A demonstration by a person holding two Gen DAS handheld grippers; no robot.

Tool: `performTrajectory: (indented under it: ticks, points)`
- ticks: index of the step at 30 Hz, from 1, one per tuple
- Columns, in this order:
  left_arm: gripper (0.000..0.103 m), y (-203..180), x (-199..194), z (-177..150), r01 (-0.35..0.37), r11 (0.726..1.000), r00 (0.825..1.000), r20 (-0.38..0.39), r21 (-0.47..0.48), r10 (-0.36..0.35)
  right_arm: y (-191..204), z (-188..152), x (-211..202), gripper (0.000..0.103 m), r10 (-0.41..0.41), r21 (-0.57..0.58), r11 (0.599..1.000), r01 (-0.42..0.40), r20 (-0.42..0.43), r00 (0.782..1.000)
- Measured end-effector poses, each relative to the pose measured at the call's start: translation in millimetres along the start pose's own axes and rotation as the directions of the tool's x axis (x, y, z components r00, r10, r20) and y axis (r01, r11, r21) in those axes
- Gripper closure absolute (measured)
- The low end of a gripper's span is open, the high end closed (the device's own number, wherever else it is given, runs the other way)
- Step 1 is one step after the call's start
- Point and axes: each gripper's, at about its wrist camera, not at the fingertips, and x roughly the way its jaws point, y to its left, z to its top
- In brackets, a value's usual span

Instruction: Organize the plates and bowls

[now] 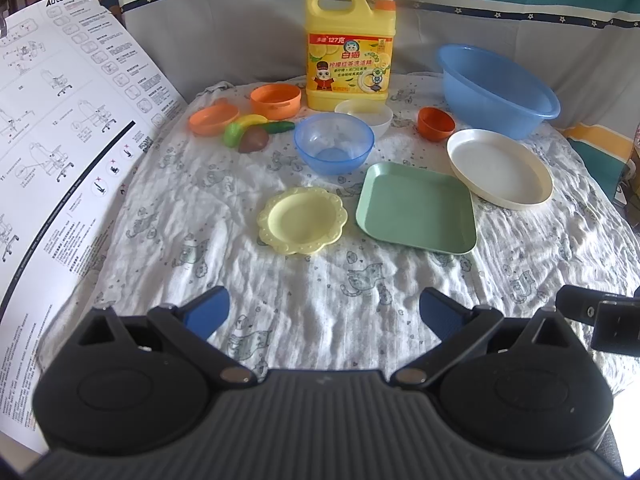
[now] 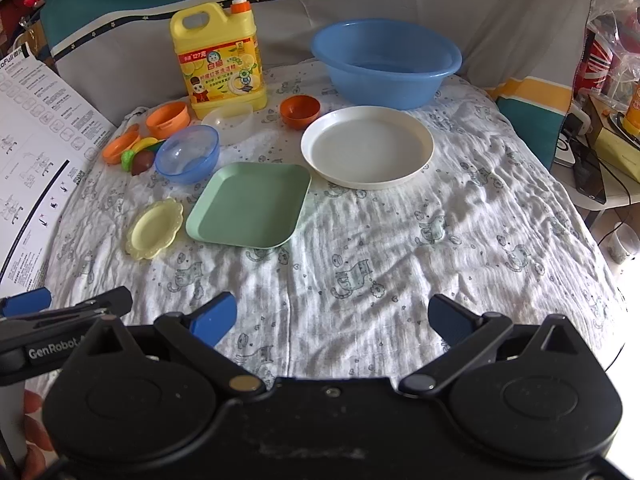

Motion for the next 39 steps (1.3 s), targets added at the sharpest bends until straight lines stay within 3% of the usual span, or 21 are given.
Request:
performTrajectory:
  ticks: [39]
  points:
    - [0.0, 3.9, -0.9, -3.2, -0.004, 1.0, 1.0, 0.004, 0.004, 0.004, 1.1, 0.0, 0.4, 0.0, -0.013, 0.001, 1.0, 0.014, -0.006, 1.0]
